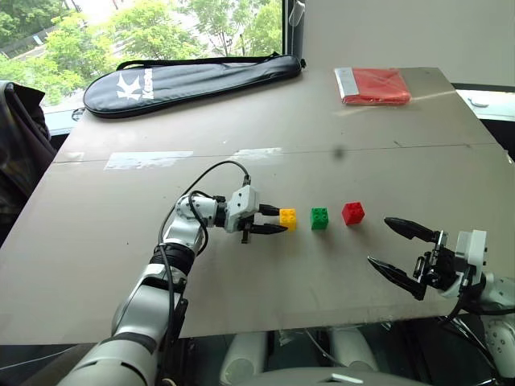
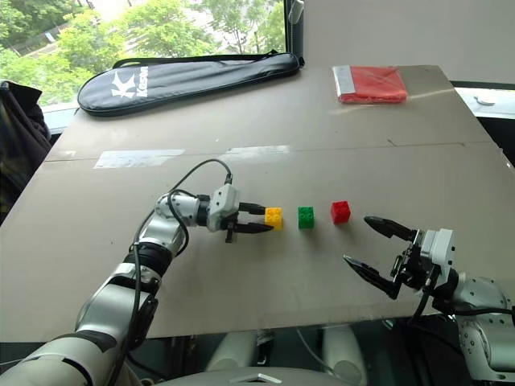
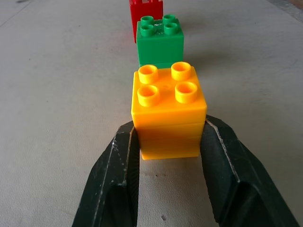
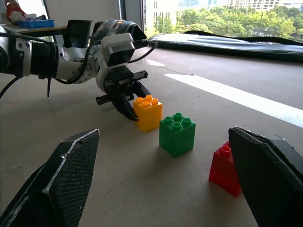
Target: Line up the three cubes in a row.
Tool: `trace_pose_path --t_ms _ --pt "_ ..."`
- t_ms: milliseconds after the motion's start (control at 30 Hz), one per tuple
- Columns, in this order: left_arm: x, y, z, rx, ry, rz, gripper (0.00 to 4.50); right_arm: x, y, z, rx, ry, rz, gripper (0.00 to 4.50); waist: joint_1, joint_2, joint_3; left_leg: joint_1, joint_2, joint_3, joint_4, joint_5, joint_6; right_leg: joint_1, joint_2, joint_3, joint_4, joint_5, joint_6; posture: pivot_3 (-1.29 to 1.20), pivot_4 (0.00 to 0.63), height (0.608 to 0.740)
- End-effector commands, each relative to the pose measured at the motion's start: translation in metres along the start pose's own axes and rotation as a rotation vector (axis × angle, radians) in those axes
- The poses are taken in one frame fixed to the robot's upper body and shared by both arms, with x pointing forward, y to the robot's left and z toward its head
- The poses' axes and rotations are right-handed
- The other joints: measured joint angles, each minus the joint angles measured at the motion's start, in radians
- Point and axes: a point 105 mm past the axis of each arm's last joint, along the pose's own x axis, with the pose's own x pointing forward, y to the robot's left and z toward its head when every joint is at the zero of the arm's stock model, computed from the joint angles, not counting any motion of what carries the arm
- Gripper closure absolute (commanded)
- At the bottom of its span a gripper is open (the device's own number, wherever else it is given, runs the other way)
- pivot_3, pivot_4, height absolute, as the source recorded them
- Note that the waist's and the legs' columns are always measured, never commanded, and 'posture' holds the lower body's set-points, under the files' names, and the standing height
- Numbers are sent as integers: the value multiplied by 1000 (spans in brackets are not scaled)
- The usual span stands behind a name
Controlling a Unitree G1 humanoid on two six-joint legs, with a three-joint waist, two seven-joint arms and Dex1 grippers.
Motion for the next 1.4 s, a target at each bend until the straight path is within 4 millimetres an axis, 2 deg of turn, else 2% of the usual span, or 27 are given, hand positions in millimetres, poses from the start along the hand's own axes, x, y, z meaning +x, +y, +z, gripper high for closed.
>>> trace_pose_path --t_ms 33,167,233,500,700,800,1400 --pt "5 -5 -9 -43 33 -31 3296 0 0 11 -45 -23 0 0 0 0 0 0 0 0 0 0 0 0 0 0 0 0 0 0 150 712" --pt "3 -6 -11 -40 45 -25 1043 2 0 11 -43 -24 6 0 -2 0 0 0 0 0 0 0 0 0 0 0 0 0 0 0 150 712" --pt "0 -6 -12 -32 55 -22 588 2 -1 10 -41 -24 12 0 -2 0 0 0 0 0 0 0 0 0 0 0 0 0 0 0 150 712" --pt "-10 -1 -11 -29 26 103 588 3 -1 8 -33 -21 24 0 -5 1 0 2 1 -1 0 0 0 0 1 1 1 0 0 0 150 712" --pt "6 -13 -12 -68 -12 139 588 7 -2 7 -32 -28 32 0 -4 1 -1 2 2 -1 0 0 0 0 1 1 1 0 0 0 150 712" --pt "12 -11 -10 -78 -20 168 588 7 -2 7 -33 -29 36 0 1 1 -1 1 1 -2 0 0 0 0 0 1 1 0 0 0 150 712" --pt "20 -12 -2 -88 -38 164 588 5 -4 7 -46 -22 28 0 -1 2 -1 1 0 -2 0 0 0 0 0 1 1 0 0 0 150 712"
